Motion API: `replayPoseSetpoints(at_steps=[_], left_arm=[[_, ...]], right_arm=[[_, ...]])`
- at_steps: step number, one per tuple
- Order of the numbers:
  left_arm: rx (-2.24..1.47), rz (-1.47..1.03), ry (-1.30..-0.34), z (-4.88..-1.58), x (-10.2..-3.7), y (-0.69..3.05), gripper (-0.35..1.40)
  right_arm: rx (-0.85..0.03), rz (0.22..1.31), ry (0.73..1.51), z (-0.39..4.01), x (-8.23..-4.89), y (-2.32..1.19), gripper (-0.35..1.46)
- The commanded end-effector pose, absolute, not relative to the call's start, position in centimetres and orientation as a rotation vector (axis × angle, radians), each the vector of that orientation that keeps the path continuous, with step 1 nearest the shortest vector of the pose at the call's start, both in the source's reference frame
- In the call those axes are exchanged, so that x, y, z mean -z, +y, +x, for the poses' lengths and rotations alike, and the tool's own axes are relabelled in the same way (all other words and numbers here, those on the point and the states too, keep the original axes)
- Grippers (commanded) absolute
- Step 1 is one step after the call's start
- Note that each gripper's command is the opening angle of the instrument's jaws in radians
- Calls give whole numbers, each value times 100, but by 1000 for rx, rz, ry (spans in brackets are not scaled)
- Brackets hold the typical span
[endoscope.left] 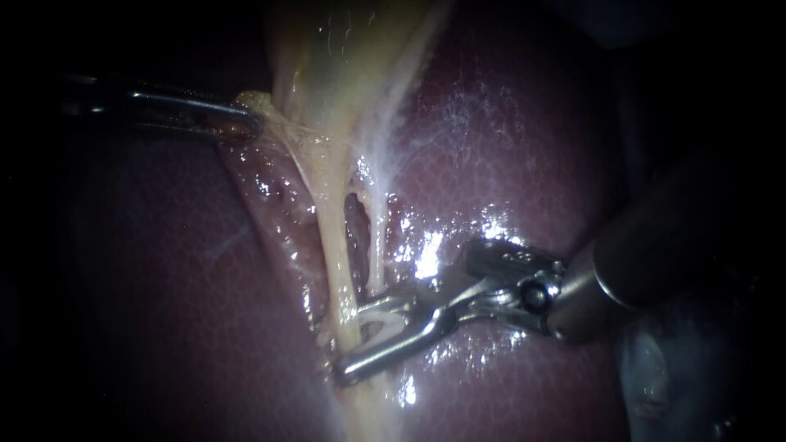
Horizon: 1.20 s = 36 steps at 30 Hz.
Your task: Clipping first clip left tube
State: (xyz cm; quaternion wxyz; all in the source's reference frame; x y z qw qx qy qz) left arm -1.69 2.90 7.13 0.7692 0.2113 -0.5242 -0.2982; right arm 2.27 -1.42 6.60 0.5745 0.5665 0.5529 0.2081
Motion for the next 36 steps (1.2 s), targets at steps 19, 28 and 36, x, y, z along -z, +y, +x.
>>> replayPoseSetpoints(at_steps=[19, 28, 36], left_arm=[[647, 459, -1137, -169, -713, 290, -35], [647, 459, -1137, -169, -713, 290, -35], [647, 459, -1137, -169, -713, 290, -35]], right_arm=[[-519, 1350, 1334, 235, -608, -129, 20], [-518, 1348, 1332, 233, -611, -129, -18], [-531, 1337, 1338, 232, -612, -131, -35]])
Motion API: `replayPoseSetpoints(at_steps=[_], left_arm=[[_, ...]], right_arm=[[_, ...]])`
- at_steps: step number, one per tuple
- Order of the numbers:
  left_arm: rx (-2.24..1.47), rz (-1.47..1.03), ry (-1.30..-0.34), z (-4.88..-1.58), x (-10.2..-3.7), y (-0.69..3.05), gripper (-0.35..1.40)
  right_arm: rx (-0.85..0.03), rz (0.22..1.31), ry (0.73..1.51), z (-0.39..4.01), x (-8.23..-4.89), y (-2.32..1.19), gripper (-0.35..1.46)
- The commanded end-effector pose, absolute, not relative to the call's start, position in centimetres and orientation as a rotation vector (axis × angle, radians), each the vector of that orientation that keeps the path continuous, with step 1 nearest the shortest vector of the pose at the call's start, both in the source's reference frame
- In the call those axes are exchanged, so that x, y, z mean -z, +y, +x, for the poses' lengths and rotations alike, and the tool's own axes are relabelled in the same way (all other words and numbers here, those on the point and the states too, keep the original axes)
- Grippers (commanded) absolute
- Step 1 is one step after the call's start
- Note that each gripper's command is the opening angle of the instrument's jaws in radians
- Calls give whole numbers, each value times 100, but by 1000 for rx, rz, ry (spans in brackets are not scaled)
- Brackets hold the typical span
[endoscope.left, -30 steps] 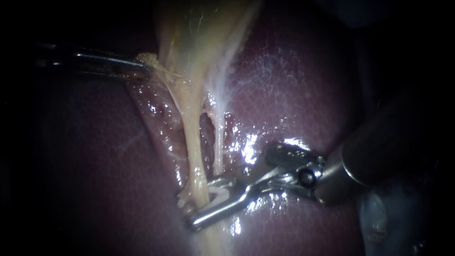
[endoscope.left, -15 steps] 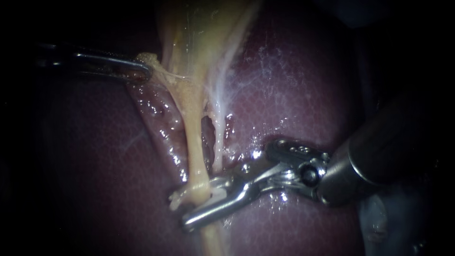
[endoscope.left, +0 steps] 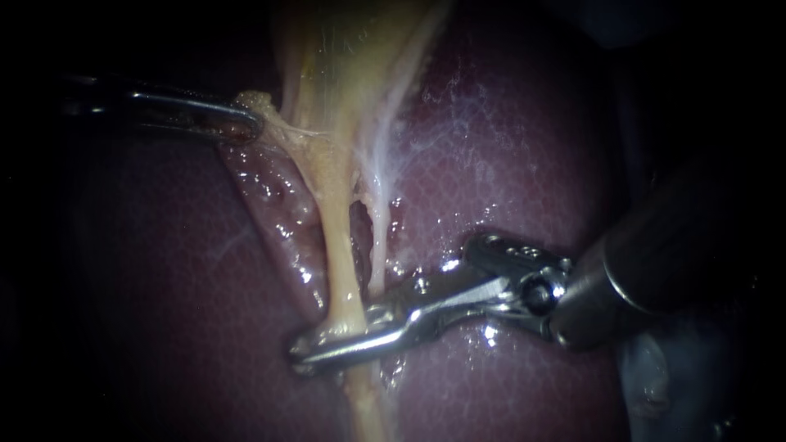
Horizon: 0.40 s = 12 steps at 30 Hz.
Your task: Clipping first clip left tube
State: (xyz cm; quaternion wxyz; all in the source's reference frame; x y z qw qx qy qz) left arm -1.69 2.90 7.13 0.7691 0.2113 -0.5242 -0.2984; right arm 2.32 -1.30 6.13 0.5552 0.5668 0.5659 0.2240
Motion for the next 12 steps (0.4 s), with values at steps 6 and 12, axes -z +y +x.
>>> replayPoseSetpoints(at_steps=[6, 12], left_arm=[[647, 459, -1137, -169, -713, 290, -35], [647, 459, -1137, -169, -713, 290, -35]], right_arm=[[-532, 1333, 1339, 231, -617, -132, -35], [-533, 1331, 1339, 231, -621, -131, -35]])
